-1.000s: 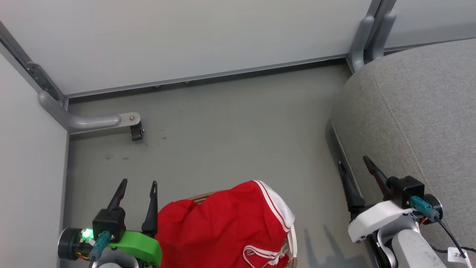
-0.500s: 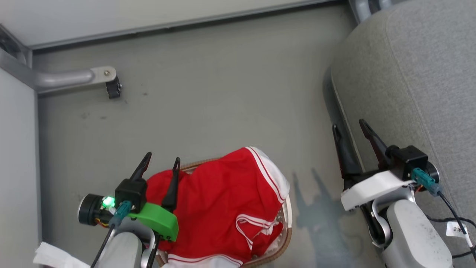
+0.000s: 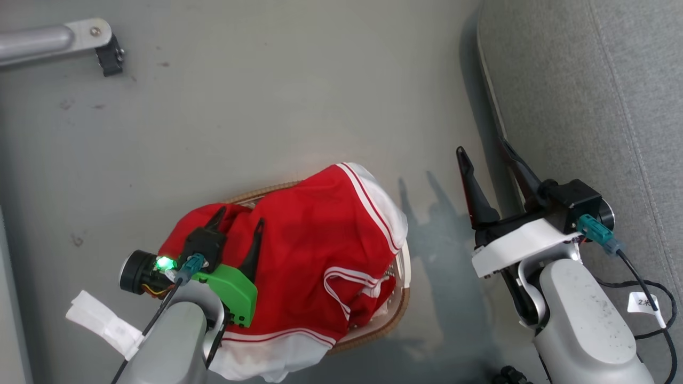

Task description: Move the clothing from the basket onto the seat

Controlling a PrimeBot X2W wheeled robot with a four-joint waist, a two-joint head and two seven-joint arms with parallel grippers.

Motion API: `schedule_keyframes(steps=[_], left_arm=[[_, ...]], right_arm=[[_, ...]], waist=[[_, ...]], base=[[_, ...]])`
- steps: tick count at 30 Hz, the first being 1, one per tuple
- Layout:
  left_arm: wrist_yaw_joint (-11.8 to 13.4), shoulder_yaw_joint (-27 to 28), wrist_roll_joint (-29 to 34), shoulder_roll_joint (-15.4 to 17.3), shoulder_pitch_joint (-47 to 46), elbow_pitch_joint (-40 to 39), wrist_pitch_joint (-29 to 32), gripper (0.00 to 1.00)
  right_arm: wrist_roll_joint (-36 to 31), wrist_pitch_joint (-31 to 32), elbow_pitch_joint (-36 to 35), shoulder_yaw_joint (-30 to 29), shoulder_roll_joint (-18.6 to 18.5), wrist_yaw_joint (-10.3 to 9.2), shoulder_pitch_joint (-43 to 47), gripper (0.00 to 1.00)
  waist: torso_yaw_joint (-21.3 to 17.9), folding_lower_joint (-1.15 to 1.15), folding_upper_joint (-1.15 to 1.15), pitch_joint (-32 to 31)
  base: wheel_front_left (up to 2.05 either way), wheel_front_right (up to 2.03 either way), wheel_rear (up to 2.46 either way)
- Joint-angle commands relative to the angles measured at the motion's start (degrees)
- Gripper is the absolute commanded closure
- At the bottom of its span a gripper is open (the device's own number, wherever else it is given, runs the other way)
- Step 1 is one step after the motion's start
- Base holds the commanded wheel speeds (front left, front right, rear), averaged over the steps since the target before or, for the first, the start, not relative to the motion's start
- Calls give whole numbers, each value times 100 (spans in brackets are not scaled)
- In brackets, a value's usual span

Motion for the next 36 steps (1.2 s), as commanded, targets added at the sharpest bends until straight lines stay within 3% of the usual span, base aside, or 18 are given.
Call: schedule_keyframes(steps=[1, 15, 27, 36], left_arm=[[-12, -69, -39, 58, -178, 164, -4, 0], [-7, -952, -479, -52, -1332, 2459, 29, 0], [-7, -1870, -1166, -203, -1685, 2714, 198, 0], [-7, -2710, -1596, -68, -1913, 2651, 314, 0]], right_arm=[[44, -13, -11, 39, -1, -2, -77, 0], [172, -13, -104, 337, -2, -2, -325, 0], [269, -13, -138, 505, -1, -2, -478, 0], [265, -13, -183, 567, -1, -2, -572, 0]], waist=[[-163, -1, 0, 341], [-389, -1, 0, 981], [-508, -1, 0, 1471], [-543, -1, 0, 1773]], base=[[0, 0, 0], [0, 0, 0], [0, 0, 0], [0, 0, 0]])
